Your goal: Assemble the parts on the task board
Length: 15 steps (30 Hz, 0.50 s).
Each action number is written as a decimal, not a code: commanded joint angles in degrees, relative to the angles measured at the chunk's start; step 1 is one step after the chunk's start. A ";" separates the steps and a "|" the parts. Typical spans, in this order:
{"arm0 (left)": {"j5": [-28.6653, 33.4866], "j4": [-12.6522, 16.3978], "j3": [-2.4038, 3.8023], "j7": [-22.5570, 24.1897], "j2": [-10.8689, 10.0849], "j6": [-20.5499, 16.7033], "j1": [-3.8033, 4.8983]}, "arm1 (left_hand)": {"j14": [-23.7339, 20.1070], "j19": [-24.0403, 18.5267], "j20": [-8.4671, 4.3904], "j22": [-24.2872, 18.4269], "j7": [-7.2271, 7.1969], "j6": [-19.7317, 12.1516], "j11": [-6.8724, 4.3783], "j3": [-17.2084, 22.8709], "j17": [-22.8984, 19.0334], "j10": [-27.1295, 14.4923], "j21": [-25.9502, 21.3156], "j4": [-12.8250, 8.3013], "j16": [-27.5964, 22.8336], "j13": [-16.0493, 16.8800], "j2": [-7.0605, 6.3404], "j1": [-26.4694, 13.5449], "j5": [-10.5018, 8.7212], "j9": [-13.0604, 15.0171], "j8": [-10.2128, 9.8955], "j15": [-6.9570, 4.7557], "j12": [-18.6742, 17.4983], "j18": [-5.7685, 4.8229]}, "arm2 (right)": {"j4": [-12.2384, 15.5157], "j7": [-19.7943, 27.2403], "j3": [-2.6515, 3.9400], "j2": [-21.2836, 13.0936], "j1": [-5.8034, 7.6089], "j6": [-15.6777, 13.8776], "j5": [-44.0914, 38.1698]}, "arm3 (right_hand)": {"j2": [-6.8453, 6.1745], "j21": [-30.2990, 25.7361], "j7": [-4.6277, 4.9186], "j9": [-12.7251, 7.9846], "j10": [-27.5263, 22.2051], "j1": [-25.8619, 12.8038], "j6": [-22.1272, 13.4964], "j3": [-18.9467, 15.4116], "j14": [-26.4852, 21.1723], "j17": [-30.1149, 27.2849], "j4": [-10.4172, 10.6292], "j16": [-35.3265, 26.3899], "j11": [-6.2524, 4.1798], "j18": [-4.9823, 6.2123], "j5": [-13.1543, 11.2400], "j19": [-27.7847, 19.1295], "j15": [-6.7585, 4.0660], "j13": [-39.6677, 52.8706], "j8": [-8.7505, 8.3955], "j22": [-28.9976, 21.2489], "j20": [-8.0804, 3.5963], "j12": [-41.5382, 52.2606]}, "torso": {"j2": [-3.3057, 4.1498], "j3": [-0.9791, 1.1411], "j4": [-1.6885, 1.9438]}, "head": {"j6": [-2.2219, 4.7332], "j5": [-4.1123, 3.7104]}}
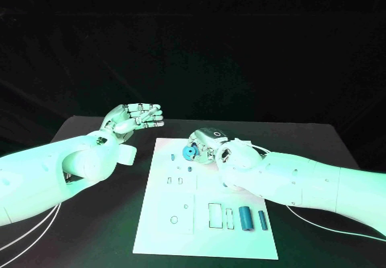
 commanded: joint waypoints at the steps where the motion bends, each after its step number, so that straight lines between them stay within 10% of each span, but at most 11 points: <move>1: -0.17 0.12 0.05 0.28 0.08 0.99 0.09 | -0.20 -0.44 -0.14 -0.05 1.81 -0.37 0.16 0.34 0.06 -0.01 -0.18 -0.03 -0.19 0.03 0.08 0.40 -0.31 -0.08 -0.36 0.24 -0.19 0.72 | -0.58 -0.16 -0.15 0.17 -0.31 1.49 -0.79 | 0.23 -0.29 -0.96 0.23 0.07 -0.31 1.82 0.60 5.61 12.43 0.15 0.33 0.15 -0.22 0.15 -0.02 -0.24 5.70 0.46 2.69 0.14 -0.09 | -0.03 0.06 -0.01 | -0.01 0.02; 15: -0.22 0.17 0.05 0.19 0.01 0.97 0.09 | -0.20 -0.44 -0.14 -0.05 1.81 -0.37 0.16 0.34 0.06 -0.01 -0.18 -0.03 -0.19 0.03 0.08 0.40 -0.31 -0.08 -0.36 0.24 -0.19 0.72 | -1.75 -0.01 -0.15 0.99 -0.35 1.68 -0.18 | -1.23 -1.38 0.33 -0.55 -1.69 -2.83 -0.98 2.04 5.51 12.03 -0.04 0.20 1.26 0.03 0.05 -0.78 0.68 3.74 -1.65 1.76 0.87 -1.82 | 0.01 0.09 -0.10 | 0.06 0.00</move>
